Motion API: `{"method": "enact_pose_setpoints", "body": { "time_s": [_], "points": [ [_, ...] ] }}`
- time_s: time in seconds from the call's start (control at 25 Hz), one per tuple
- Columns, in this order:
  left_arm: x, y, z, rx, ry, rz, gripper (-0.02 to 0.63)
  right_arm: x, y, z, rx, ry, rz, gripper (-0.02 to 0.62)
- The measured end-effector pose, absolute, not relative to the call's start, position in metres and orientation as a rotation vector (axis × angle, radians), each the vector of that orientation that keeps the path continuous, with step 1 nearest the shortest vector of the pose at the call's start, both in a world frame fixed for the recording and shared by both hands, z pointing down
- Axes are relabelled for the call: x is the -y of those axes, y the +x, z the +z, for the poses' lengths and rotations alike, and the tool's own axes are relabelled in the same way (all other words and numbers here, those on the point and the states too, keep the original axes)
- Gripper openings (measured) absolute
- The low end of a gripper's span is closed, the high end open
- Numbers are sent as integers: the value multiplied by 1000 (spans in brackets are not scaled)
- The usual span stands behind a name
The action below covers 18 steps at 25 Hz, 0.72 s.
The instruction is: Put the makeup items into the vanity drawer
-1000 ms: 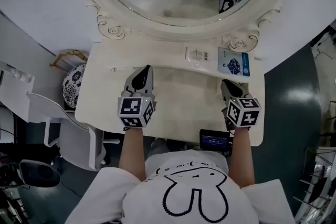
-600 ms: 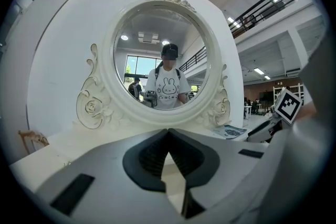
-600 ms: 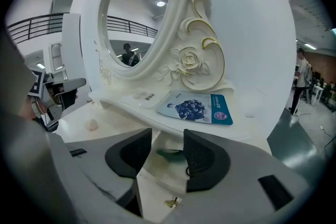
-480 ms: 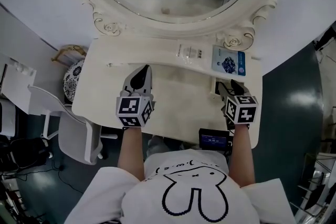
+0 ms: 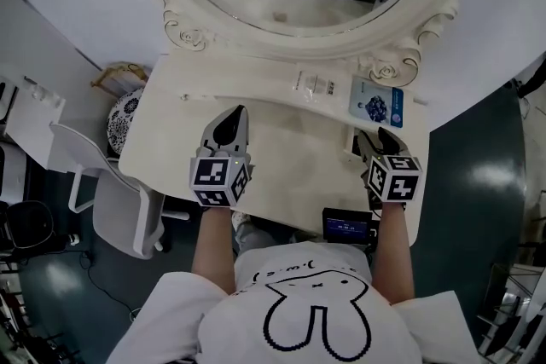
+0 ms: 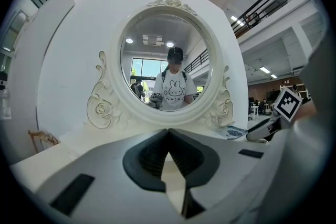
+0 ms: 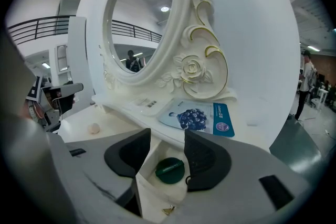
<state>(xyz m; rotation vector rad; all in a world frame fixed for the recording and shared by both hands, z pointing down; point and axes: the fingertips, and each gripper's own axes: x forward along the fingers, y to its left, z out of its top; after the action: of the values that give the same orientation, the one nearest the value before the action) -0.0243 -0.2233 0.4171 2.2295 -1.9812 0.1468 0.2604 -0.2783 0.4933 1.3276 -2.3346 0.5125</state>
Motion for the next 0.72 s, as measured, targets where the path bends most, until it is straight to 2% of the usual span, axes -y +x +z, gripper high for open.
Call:
{"method": "enact_pose_setpoints", "body": {
  "time_s": [0.28, 0.72],
  "points": [
    [221, -49, 412, 2000, 2222, 145, 21, 283, 237, 486, 2351, 1331, 502, 193],
    [207, -128, 408, 2018, 2201, 135, 21, 265, 149, 488, 2378, 1260, 521, 192]
  ]
}}
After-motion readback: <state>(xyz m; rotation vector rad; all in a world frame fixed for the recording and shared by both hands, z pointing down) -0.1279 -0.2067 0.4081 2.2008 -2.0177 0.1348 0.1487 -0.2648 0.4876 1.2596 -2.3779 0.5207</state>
